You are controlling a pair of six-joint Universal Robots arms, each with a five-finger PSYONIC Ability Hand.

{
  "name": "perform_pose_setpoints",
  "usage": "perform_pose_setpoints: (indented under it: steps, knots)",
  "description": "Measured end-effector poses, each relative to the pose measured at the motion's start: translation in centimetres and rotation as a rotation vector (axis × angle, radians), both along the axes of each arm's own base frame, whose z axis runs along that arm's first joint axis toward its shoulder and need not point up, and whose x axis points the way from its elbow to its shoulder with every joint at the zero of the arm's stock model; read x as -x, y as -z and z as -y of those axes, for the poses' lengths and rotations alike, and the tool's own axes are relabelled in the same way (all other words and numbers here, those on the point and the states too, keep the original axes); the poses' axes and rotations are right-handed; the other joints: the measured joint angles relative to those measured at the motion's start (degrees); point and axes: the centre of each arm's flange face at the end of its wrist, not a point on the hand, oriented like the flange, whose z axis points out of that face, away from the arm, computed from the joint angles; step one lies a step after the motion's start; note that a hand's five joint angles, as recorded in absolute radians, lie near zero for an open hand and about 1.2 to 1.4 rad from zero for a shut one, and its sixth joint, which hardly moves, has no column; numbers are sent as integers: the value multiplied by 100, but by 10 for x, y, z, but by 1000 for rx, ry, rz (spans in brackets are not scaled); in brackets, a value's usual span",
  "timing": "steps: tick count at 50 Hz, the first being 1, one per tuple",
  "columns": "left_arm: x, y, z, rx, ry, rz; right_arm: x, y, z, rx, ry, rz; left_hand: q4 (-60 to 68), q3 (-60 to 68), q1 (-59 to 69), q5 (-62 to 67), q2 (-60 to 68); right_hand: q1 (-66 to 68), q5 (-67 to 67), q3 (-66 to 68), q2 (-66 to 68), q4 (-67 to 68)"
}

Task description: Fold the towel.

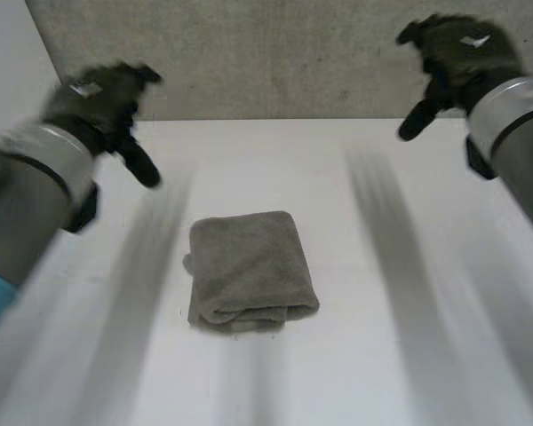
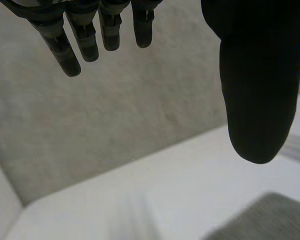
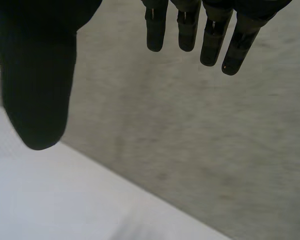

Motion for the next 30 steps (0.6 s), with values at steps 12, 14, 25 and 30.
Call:
perform_pose_setpoints:
  steps: [12, 14, 25, 30]
  knots:
    - [-30, -28, -4, -59, -5, -48, 17, 0, -11, -67, 51, -40, -41, -31, 0, 0, -40, 0, 0, 0, 0, -13]
    - [-30, -28, -5, -63, 5, -55, 17, 2, -12, -72, 45, -42, -42, -31, 0, 0, -40, 0, 0, 0, 0, -13]
    - [-30, -35, -12, -48, 30, -85, 14, -2, -18, -63, 13, -37, -42, -31, 0, 0, -41, 0, 0, 0, 0, -13]
    - [-31, -32, -13, -55, 30, -81, 14, -6, -22, -55, 9, -27, -42, -31, 0, 0, -41, 0, 0, 0, 0, -13]
